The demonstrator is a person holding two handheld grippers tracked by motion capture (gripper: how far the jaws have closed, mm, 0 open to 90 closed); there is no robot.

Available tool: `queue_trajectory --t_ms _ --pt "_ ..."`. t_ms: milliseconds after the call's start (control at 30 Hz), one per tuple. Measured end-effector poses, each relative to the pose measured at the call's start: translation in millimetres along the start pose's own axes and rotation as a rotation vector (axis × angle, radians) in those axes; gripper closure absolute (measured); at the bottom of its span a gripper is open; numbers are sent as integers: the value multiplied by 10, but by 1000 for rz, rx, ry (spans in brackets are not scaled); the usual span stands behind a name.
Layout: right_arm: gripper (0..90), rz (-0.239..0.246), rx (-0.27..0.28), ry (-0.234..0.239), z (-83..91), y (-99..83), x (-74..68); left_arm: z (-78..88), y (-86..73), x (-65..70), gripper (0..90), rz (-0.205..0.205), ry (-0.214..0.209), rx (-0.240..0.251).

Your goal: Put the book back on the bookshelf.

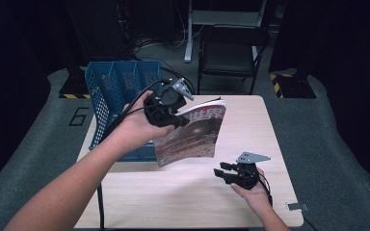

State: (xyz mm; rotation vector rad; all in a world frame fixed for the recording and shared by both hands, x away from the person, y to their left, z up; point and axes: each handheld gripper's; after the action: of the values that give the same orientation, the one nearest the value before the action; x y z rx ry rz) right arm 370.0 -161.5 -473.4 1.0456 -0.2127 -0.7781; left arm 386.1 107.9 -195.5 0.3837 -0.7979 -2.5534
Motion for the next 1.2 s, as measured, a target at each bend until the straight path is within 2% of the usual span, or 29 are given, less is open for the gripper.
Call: queue_trajectory --t_ms 33,267,467,567,700,800,867,967,1033,1200 --pt "569 -3 -6 12 -3 -3 0 -22 -2 5 843 2 3 -13" --pt "571 -13 11 12 21 0 14 -93 -16 19 843 2 9 -45" --pt "573 -12 7 11 20 -4 19 -90 -39 -2 843 24 -8 -37" --pt "573 -27 3 23 20 -4 6 -65 -45 -23 843 42 -9 -32" --pt "572 -28 7 7 16 -3 10 -28 -31 -27 843 42 5 -41" --pt "572 -30 7 17 24 -6 12 -2 -27 -43 843 46 9 -41" --pt "572 -28 5 4 16 -5 13 28 -29 -64 843 61 13 -36" --pt "573 -22 4 20 19 -8 12 74 -36 -101 843 78 17 -32" --pt "573 -24 2 7 11 -12 8 117 -47 -139 843 98 21 -22" --pt "572 -22 0 5 7 -9 1 163 -54 -183 842 108 36 -23"
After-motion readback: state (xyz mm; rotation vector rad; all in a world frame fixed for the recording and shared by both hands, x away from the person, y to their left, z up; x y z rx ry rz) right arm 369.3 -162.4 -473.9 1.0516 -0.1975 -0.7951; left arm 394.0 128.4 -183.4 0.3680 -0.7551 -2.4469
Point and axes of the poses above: each handheld gripper's, and its own axes: z roughly backward along the jaws, y roughly out of its top, x roughly to its right, and after that the axes turned 2 degrees about z, right-handed
